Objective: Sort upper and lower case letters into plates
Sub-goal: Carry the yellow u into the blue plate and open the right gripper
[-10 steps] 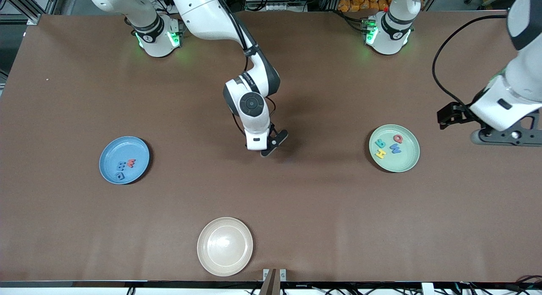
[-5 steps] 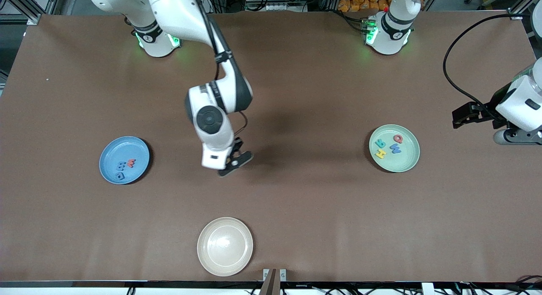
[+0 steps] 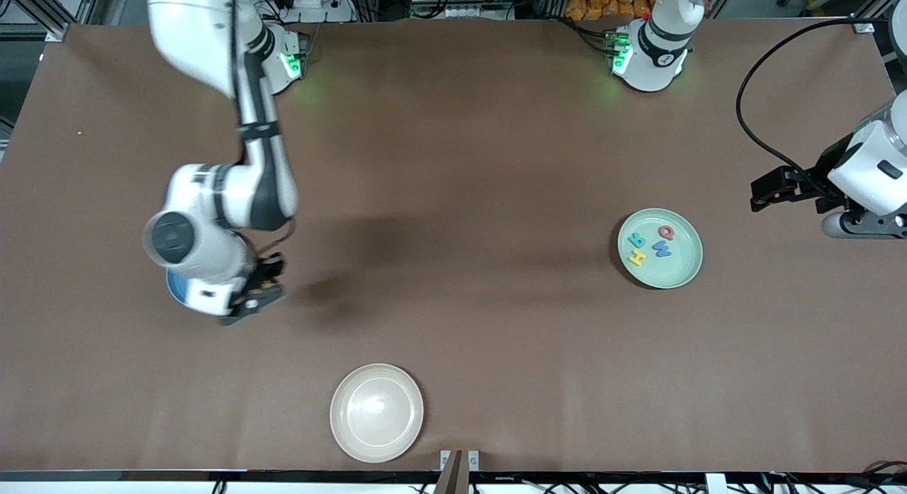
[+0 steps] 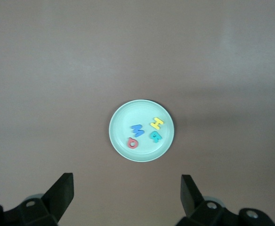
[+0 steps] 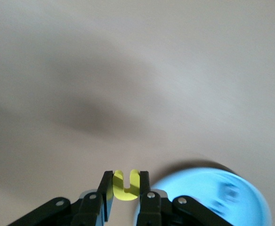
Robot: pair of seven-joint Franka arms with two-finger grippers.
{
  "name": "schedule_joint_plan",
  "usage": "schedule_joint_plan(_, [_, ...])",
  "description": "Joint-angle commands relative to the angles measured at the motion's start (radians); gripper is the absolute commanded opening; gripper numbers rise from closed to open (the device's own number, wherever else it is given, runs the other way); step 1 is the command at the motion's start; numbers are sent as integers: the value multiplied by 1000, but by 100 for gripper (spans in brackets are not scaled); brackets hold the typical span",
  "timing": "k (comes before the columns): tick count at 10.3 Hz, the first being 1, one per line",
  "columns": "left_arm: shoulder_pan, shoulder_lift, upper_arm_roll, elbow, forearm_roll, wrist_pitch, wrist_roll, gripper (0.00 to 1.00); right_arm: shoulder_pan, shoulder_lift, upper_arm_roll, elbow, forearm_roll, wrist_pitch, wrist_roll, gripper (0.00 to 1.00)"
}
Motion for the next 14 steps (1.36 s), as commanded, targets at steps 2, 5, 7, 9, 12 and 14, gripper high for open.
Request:
schedule_joint_plan(2, [-4, -23, 9, -27, -30, 7, -2, 100, -170, -36, 19, -28, -16, -86, -179, 0])
schedule_joint_plan(5, [-3, -23, 14, -25, -24, 8, 0, 100, -396, -51, 207, -27, -125, -119, -174, 0])
schedule_joint_plan(7, [-4, -24, 14, -25, -21, 7, -2, 100, -498, -80, 321, -27, -179, -120, -66, 92])
schedule_joint_plan(9, [-3, -24, 14, -27, -21, 5, -2, 100, -583, -143, 411, -27, -239, -122, 15, 100])
schedule_joint_plan(12, [-3, -23, 14, -25, -21, 5, -2, 100, -678, -281, 490, -27, -254, -128, 56, 100])
schedule_joint_plan(14, [-3, -24, 14, -27, -23, 5, -2, 100, -750, -388, 537, -28, -256, -131, 60, 100])
